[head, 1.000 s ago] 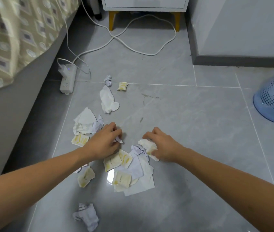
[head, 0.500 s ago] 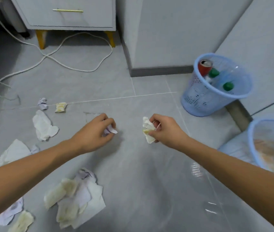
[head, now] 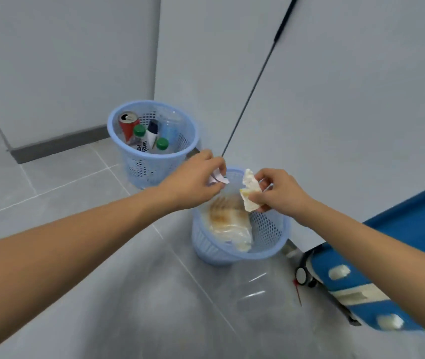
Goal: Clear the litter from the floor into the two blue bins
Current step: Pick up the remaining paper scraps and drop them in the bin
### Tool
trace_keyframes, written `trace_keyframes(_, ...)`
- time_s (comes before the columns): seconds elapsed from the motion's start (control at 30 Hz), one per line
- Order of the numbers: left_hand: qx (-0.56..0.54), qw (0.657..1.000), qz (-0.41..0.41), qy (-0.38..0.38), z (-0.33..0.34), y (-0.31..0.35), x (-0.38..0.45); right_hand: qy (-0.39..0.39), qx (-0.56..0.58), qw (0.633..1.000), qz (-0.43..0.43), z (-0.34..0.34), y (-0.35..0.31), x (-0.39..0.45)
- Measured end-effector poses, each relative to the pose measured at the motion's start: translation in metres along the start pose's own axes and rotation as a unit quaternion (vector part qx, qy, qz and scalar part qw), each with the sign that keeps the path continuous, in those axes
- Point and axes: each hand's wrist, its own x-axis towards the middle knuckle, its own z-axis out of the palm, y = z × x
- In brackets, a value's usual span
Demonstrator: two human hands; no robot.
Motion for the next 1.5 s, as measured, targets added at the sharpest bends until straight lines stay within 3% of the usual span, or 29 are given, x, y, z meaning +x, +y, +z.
trace_keyframes(0.17, 0.112, 0.987, 0.009, -0.114, 0.049, 0.038, 0.043, -0.042, -0.16, 0.986, 0.016, -0.03, 0.037, 0.007)
trace_keyframes(0.23, 0.125, 0.987, 0.015, -0.095, 0.052, 0.04, 0.04, -0.025, -0.213, 0.976, -0.03, -0.03, 0.039, 0.013)
trace_keyframes(0.4, 0.119, 0.993, 0.021, -0.007, 0.007, 0.001, -0.012, 0.003, -0.178, 0.976, -0.127, 0.013, 0.0, 0.024)
trace_keyframes(0.5, 0.132, 0.99, -0.04, 0.032, -0.037, -0.054, -0.078, -0.027, -0.153, 0.968, -0.198, 0.069, -0.046, 0.027)
trace_keyframes(0.63, 0.169, 0.965, -0.192, 0.065, -0.096, -0.136, -0.199, -0.117, -0.131, 0.947, -0.269, 0.171, -0.117, 0.024)
trace_keyframes(0.83, 0.218, 0.89, -0.391, 0.092, -0.148, -0.219, -0.377, -0.233, -0.137, 0.902, -0.335, 0.333, -0.193, 0.005)
trace_keyframes(1.03, 0.229, 0.801, -0.545, 0.091, -0.158, -0.267, -0.504, -0.339, -0.171, 0.856, -0.35, 0.471, -0.23, -0.035)
trace_keyframes(1.23, 0.173, 0.781, -0.591, 0.101, -0.161, -0.287, -0.537, -0.362, -0.221, 0.83, -0.363, 0.545, -0.256, -0.067)
trace_keyframes(1.5, 0.084, 0.779, -0.607, 0.133, -0.194, -0.273, -0.548, -0.349, -0.308, 0.819, -0.335, 0.571, -0.318, -0.099)
